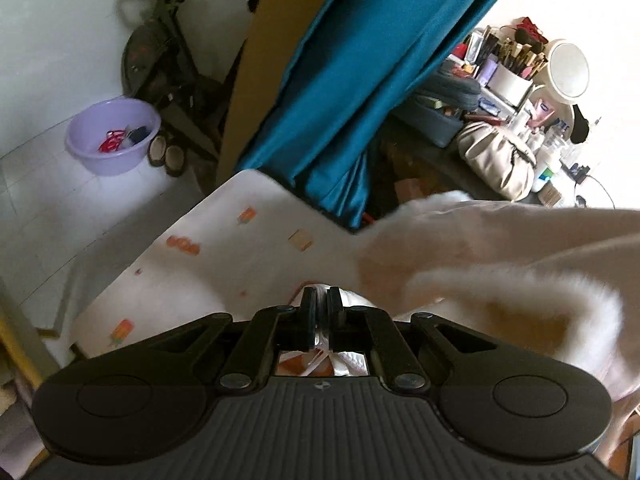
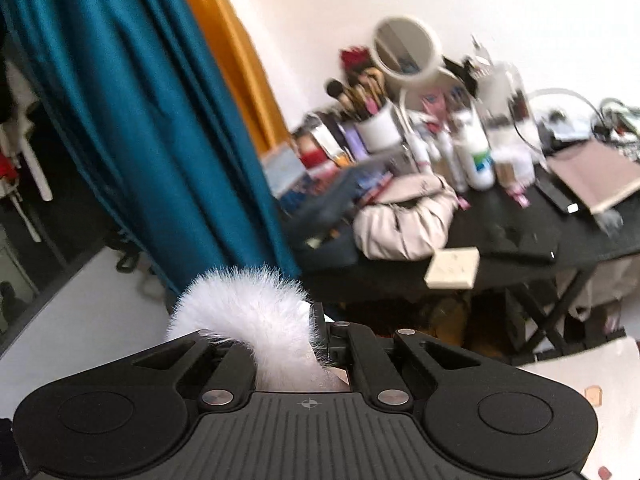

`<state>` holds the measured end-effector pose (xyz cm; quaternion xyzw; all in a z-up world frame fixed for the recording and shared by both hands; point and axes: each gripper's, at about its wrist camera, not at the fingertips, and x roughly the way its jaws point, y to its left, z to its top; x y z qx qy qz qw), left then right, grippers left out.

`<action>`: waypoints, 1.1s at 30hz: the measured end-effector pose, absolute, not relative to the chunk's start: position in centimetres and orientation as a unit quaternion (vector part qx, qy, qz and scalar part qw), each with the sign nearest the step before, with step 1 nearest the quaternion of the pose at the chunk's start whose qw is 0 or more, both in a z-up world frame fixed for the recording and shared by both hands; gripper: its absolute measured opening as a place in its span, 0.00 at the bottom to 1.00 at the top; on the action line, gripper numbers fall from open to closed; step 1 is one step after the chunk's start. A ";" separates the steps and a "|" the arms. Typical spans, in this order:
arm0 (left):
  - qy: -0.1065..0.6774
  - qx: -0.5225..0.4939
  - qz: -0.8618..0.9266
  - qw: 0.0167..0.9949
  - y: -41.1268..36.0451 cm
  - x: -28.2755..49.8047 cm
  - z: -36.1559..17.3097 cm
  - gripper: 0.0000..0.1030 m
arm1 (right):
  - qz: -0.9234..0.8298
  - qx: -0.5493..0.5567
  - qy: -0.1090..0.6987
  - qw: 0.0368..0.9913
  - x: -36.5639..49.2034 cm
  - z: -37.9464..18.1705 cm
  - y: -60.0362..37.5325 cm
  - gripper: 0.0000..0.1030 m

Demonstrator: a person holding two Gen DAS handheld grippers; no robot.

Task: Fold clothes
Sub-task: 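Lift the jacket off the mat with both grippers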

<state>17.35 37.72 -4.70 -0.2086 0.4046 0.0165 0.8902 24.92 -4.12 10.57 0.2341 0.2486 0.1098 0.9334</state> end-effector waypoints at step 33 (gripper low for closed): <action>0.114 -0.078 -0.156 0.978 26.7 6.5 14.7 0.05 | 0.084 0.182 0.153 0.968 5.7 23.8 -9.7 0.02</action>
